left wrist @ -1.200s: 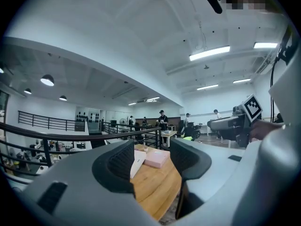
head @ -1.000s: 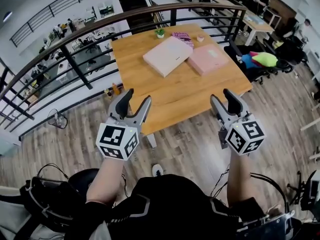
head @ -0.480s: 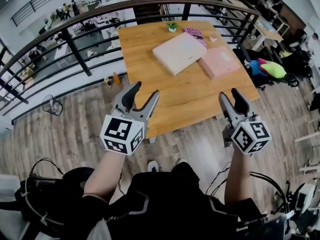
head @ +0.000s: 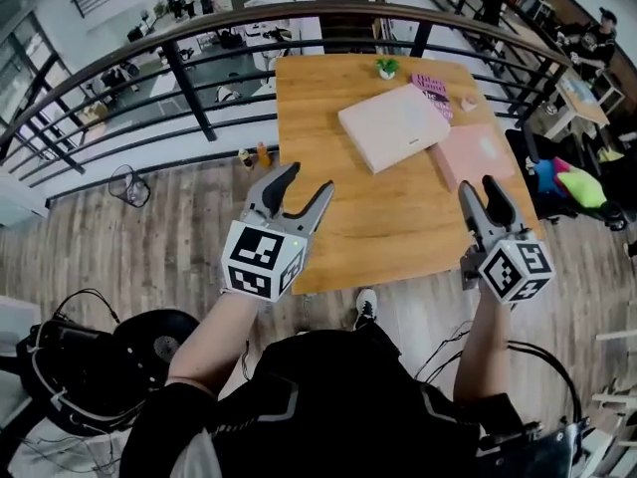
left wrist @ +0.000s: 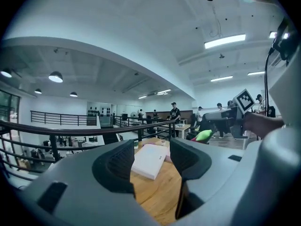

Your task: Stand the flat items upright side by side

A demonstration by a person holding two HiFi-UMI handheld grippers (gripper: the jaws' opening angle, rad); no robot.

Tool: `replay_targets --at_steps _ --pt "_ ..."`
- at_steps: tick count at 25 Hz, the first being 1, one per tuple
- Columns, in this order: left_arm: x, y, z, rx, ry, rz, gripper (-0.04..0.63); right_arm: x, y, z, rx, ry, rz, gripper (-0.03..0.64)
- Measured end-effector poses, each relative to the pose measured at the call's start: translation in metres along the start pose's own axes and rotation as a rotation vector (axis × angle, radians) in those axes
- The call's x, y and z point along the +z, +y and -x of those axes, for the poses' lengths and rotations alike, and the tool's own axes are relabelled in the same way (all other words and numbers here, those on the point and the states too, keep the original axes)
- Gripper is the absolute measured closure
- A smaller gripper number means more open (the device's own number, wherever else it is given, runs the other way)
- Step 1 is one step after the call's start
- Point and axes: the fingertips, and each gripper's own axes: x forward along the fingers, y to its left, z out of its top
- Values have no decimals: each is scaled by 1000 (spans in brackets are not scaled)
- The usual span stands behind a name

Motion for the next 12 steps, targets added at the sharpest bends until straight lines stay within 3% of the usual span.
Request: replay_targets --at_steps 12 --pt "4 -19 -113 93 56 5 344 5 -122 -78 102 12 -12 387"
